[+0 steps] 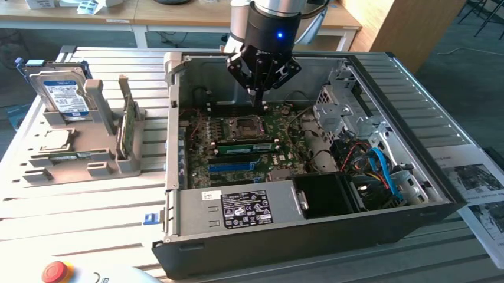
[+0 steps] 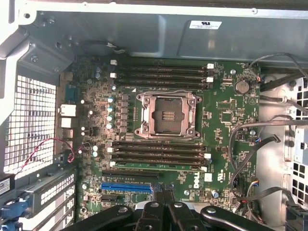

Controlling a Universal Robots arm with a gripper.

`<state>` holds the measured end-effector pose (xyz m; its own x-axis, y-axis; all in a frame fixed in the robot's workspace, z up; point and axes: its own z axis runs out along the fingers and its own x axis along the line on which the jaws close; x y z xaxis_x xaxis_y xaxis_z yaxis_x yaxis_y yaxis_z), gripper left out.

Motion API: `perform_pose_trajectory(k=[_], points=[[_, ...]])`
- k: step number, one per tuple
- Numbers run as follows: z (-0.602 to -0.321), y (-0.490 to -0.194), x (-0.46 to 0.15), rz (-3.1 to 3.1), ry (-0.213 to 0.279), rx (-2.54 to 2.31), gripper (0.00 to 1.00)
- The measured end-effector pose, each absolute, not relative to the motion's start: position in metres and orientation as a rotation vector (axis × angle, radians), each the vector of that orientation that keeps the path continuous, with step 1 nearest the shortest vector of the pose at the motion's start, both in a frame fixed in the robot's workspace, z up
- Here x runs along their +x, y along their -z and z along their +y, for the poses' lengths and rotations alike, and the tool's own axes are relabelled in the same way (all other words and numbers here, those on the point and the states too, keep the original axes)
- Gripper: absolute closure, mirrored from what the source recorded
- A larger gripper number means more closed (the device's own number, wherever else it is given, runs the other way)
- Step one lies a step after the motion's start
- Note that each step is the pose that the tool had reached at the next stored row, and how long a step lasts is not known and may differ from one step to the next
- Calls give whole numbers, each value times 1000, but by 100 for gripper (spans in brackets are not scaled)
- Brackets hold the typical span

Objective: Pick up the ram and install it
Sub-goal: 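Press down the ram until it locks into place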

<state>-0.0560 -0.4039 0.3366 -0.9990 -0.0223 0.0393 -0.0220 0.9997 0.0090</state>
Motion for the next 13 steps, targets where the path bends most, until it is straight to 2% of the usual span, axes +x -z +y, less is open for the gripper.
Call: perform_pose_trajectory(k=[13], points=[[-403, -337, -57, -3109, 13, 35, 90]])
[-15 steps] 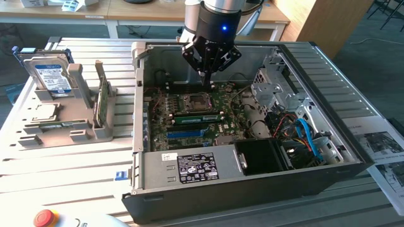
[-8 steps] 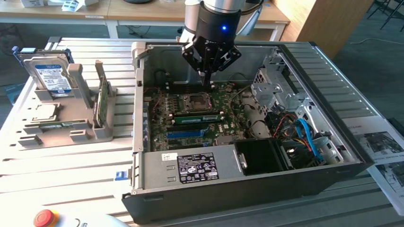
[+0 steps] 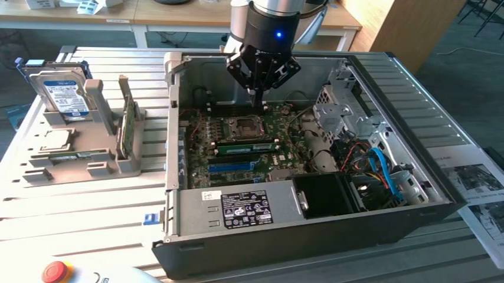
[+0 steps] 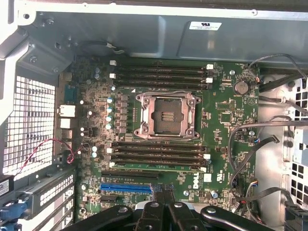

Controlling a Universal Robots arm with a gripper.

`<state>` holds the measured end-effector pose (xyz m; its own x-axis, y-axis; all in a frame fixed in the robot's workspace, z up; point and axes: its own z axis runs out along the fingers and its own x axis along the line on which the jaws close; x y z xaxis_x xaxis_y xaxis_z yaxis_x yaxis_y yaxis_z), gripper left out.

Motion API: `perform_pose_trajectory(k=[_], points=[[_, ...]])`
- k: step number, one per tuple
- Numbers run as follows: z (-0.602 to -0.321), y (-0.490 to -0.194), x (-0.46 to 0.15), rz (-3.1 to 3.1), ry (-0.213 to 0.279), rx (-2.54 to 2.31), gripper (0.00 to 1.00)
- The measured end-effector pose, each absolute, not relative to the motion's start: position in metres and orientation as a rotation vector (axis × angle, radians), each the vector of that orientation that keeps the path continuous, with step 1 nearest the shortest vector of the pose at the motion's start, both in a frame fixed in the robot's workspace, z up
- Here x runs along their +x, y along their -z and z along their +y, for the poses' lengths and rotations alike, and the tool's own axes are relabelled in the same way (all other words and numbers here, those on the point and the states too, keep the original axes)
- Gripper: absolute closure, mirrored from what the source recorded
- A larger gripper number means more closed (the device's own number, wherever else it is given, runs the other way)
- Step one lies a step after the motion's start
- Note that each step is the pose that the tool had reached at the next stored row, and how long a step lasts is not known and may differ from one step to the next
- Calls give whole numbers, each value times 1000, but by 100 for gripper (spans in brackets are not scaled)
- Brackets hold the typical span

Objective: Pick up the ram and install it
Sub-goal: 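Press down the ram until it locks into place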

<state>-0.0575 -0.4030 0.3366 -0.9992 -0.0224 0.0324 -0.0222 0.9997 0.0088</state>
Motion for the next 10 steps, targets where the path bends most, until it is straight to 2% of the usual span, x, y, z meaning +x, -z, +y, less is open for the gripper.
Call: perform_pose_trajectory(k=[10], points=[[-403, -337, -58, -3109, 16, 35, 90]])
